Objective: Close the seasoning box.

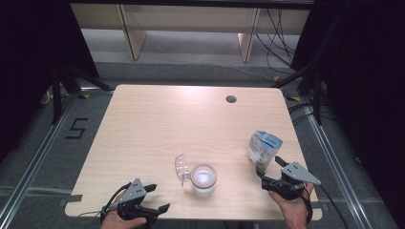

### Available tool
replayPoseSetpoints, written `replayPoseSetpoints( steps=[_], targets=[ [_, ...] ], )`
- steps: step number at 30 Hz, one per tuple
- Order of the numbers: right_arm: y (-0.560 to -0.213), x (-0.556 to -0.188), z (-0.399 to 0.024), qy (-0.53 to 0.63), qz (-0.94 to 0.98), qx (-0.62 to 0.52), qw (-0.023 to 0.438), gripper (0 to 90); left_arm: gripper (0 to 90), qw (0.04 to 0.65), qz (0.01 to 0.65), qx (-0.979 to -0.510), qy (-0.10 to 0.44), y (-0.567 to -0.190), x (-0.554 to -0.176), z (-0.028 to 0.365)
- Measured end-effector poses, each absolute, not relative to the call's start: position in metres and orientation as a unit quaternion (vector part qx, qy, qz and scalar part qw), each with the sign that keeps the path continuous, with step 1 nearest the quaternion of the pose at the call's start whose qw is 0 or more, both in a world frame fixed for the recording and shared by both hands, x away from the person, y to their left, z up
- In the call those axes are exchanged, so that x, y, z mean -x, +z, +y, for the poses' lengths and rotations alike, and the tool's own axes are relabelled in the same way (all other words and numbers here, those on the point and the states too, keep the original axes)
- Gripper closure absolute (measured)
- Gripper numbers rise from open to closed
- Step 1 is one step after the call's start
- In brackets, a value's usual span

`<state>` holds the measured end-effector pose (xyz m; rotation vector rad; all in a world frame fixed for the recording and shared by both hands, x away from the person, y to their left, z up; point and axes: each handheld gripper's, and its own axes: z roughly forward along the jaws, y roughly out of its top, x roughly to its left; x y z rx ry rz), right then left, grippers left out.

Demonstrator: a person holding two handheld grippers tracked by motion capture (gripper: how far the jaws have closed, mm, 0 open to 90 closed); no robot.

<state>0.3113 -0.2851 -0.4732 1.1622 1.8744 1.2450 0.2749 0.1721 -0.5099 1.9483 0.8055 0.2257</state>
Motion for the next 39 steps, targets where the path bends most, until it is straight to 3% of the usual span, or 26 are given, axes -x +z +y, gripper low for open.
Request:
replayPoseSetpoints(
  steps=[10, 29, 39],
  targets=[
    [-0.469, -0.289, -0.281, 0.469, 0.718, -0.419, 0.298, 19.4, 15.3, 0.471, 0.341, -0.808, 0.097, -0.509, -0.275, 0.174],
    [-0.471, -0.255, -0.265, 0.464, 0.747, -0.402, 0.256, 18.6, 16.1, 0.501, 0.346, -0.788, 0.092, -0.497, -0.281, 0.179],
    [-0.473, -0.248, -0.264, 0.456, 0.756, -0.396, 0.253, 19.0, 25.0, 0.521, 0.369, -0.764, 0.092, -0.478, -0.290, 0.179]
  ],
)
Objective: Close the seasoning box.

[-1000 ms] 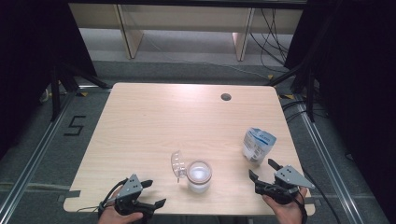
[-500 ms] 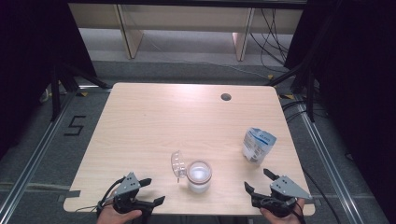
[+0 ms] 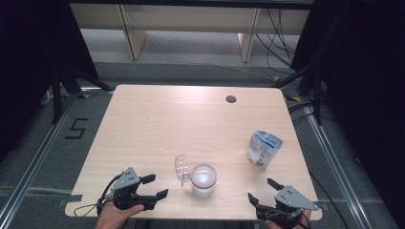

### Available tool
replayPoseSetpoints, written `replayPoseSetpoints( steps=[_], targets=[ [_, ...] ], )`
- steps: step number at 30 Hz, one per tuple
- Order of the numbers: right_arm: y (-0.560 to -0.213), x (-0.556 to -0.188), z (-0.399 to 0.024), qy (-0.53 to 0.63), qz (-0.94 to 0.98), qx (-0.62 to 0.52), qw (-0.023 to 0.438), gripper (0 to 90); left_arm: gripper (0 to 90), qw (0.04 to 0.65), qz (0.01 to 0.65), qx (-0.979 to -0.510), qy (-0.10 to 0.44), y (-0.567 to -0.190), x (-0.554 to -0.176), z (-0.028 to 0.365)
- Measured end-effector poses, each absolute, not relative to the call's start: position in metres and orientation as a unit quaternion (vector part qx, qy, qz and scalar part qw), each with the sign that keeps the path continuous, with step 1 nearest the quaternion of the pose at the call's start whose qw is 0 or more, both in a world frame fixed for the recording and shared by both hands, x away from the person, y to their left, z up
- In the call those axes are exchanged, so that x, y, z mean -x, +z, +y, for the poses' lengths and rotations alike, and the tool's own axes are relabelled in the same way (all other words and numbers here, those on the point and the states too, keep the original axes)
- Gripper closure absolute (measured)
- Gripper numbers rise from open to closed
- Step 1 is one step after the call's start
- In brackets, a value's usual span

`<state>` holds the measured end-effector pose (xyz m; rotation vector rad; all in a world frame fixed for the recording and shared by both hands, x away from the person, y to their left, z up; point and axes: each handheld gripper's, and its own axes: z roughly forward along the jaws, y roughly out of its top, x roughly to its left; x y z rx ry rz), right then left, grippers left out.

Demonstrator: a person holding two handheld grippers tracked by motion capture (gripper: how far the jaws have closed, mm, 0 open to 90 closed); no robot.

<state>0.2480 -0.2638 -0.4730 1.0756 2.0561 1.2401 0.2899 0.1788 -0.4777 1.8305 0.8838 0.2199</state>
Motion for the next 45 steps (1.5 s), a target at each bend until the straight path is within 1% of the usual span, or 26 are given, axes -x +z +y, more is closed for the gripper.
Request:
replayPoseSetpoints(
  steps=[4, 5, 8, 9, 12, 18, 20, 21, 22, 26, 27, 28, 30, 31, 32, 36, 40, 42, 45],
  targets=[
    [-0.474, -0.246, -0.264, 0.453, 0.755, -0.401, 0.254, 19.3, 30.8, 0.525, 0.367, -0.762, 0.096, -0.471, -0.296, 0.176],
    [-0.474, -0.246, -0.264, 0.455, 0.757, -0.399, 0.247, 19.3, 32.3, 0.523, 0.362, -0.765, 0.102, -0.470, -0.298, 0.176],
    [-0.474, -0.245, -0.264, 0.454, 0.757, -0.399, 0.247, 19.4, 38.6, 0.528, 0.369, -0.758, 0.100, -0.469, -0.301, 0.173],
    [-0.474, -0.244, -0.264, 0.453, 0.757, -0.400, 0.249, 19.5, 41.4, 0.523, 0.359, -0.766, 0.106, -0.467, -0.303, 0.174],
    [-0.475, -0.243, -0.265, 0.456, 0.756, -0.400, 0.246, 19.6, 50.0, 0.532, 0.363, -0.758, 0.104, -0.464, -0.305, 0.171],
    [-0.476, -0.239, -0.265, 0.450, 0.759, -0.401, 0.245, 19.6, 60.1, 0.532, 0.339, -0.768, 0.111, -0.454, -0.306, 0.166],
    [-0.476, -0.236, -0.265, 0.448, 0.757, -0.406, 0.246, 19.6, 62.8, 0.535, 0.342, -0.765, 0.107, -0.453, -0.306, 0.162],
    [-0.476, -0.234, -0.264, 0.448, 0.755, -0.417, 0.236, 19.6, 64.1, 0.535, 0.335, -0.768, 0.110, -0.452, -0.306, 0.161],
    [-0.477, -0.235, -0.265, 0.449, 0.759, -0.405, 0.242, 19.5, 65.3, 0.534, 0.331, -0.771, 0.109, -0.451, -0.306, 0.161],
    [-0.478, -0.231, -0.264, 0.448, 0.759, -0.411, 0.236, 19.6, 68.5, 0.535, 0.320, -0.775, 0.106, -0.449, -0.306, 0.157],
    [-0.478, -0.231, -0.264, 0.447, 0.761, -0.404, 0.243, 19.5, 69.3, 0.535, 0.323, -0.774, 0.107, -0.448, -0.305, 0.155],
    [-0.479, -0.231, -0.264, 0.448, 0.763, -0.402, 0.236, 19.6, 70.2, 0.533, 0.322, -0.775, 0.107, -0.447, -0.305, 0.155],
    [-0.479, -0.231, -0.264, 0.447, 0.765, -0.395, 0.244, 19.6, 71.5, 0.537, 0.320, -0.773, 0.105, -0.446, -0.305, 0.153],
    [-0.479, -0.227, -0.261, 0.445, 0.757, -0.420, 0.228, 19.6, 72.2, 0.538, 0.318, -0.774, 0.105, -0.446, -0.305, 0.153],
    [-0.479, -0.229, -0.264, 0.443, 0.765, -0.404, 0.235, 19.8, 72.6, 0.539, 0.317, -0.773, 0.105, -0.445, -0.305, 0.152],
    [-0.480, -0.228, -0.262, 0.445, 0.763, -0.410, 0.229, 20.0, 73.8, 0.541, 0.311, -0.774, 0.105, -0.443, -0.306, 0.148],
    [-0.480, -0.230, -0.263, 0.444, 0.769, -0.393, 0.240, 20.1, 75.0, 0.539, 0.310, -0.776, 0.107, -0.442, -0.305, 0.145],
    [-0.480, -0.229, -0.262, 0.446, 0.768, -0.396, 0.234, 20.2, 75.7, 0.539, 0.309, -0.776, 0.108, -0.441, -0.305, 0.144],
    [-0.480, -0.229, -0.263, 0.445, 0.767, -0.396, 0.239, 20.3, 76.4, 0.544, 0.305, -0.774, 0.106, -0.440, -0.306, 0.142]
  ],
)
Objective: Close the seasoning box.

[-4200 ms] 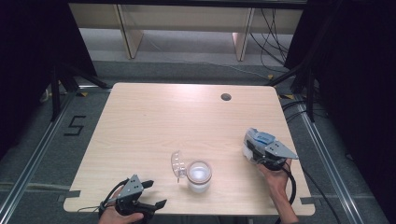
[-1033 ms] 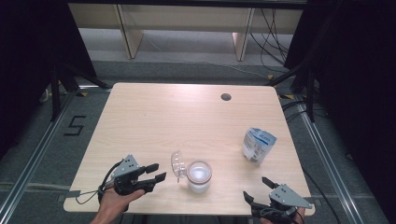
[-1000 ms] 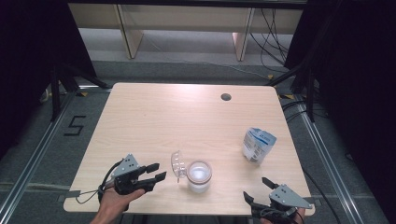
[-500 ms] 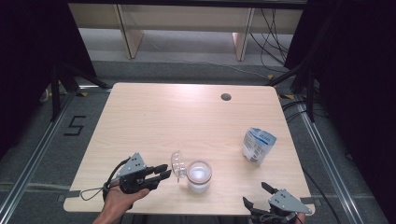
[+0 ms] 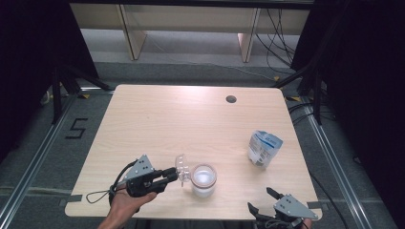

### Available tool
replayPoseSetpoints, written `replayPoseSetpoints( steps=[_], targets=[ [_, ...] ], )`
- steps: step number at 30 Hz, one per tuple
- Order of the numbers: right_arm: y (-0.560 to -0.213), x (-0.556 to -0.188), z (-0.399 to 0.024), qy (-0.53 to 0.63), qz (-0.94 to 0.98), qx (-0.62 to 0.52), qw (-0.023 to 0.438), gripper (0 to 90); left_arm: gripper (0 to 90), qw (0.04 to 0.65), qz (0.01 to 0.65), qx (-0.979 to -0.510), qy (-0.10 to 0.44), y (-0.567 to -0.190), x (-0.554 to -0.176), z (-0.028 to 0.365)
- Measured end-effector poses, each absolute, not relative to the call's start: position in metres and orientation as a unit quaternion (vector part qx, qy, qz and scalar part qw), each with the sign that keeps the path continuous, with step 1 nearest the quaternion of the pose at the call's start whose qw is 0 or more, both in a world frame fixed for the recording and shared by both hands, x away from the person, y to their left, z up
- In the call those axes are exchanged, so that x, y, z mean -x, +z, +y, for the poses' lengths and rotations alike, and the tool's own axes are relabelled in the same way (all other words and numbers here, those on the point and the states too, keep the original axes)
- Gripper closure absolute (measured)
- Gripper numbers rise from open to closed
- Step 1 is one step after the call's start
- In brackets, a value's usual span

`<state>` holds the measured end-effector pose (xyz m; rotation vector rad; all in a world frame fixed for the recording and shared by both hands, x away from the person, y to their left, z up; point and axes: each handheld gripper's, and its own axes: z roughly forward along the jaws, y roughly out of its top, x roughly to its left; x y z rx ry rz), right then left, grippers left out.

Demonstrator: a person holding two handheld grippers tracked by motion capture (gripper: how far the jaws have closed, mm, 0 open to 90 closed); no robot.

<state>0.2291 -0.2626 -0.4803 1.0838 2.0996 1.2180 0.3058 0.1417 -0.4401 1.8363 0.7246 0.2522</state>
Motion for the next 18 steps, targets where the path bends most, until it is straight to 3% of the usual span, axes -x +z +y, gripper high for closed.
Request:
replayPoseSetpoints(
  steps=[18],
  targets=[
    [-0.481, -0.230, -0.262, 0.446, 0.767, -0.398, 0.233, 20.5, 78.2, 0.547, 0.288, -0.779, 0.109, -0.433, -0.307, 0.128]
  ],
)
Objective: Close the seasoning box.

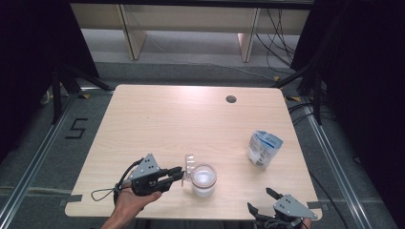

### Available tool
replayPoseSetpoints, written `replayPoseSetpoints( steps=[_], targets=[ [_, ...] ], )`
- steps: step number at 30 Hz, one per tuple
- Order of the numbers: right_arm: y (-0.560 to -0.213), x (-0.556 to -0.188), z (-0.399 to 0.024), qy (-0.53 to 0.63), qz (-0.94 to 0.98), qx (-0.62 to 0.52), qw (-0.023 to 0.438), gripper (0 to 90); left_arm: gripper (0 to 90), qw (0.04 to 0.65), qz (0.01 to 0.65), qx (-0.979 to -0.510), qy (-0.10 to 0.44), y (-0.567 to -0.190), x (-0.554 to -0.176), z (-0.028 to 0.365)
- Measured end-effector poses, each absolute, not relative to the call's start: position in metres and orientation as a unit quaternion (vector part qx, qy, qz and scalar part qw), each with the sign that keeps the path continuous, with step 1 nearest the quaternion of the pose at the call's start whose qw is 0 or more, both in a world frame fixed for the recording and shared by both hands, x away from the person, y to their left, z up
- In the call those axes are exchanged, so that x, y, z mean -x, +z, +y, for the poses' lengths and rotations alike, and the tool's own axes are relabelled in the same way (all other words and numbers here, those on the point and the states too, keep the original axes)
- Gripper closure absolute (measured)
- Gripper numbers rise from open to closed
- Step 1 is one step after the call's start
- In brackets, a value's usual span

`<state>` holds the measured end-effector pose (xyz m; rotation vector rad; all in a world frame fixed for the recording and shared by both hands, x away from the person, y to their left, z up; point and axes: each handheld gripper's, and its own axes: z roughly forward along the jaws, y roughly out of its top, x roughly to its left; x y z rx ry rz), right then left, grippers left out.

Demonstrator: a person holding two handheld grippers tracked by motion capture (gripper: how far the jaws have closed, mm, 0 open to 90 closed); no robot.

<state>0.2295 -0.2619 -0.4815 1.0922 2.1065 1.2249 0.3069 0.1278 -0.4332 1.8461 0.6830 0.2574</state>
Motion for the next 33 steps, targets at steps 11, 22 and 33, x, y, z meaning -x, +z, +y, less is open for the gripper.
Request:
replayPoseSetpoints(
  steps=[11, 22, 33],
  targets=[
    [-0.481, -0.228, -0.261, 0.446, 0.764, -0.407, 0.227, 20.6, 77.5, 0.543, 0.283, -0.783, 0.108, -0.431, -0.306, 0.123],
    [-0.482, -0.230, -0.262, 0.459, 0.763, -0.393, 0.230, 19.9, 53.0, 0.559, 0.277, -0.777, 0.082, -0.431, -0.305, 0.132],
    [-0.484, -0.232, -0.263, 0.481, 0.757, -0.386, 0.218, 16.0, 32.3, 0.550, 0.306, -0.775, 0.065, -0.441, -0.294, 0.146]
  ],
)
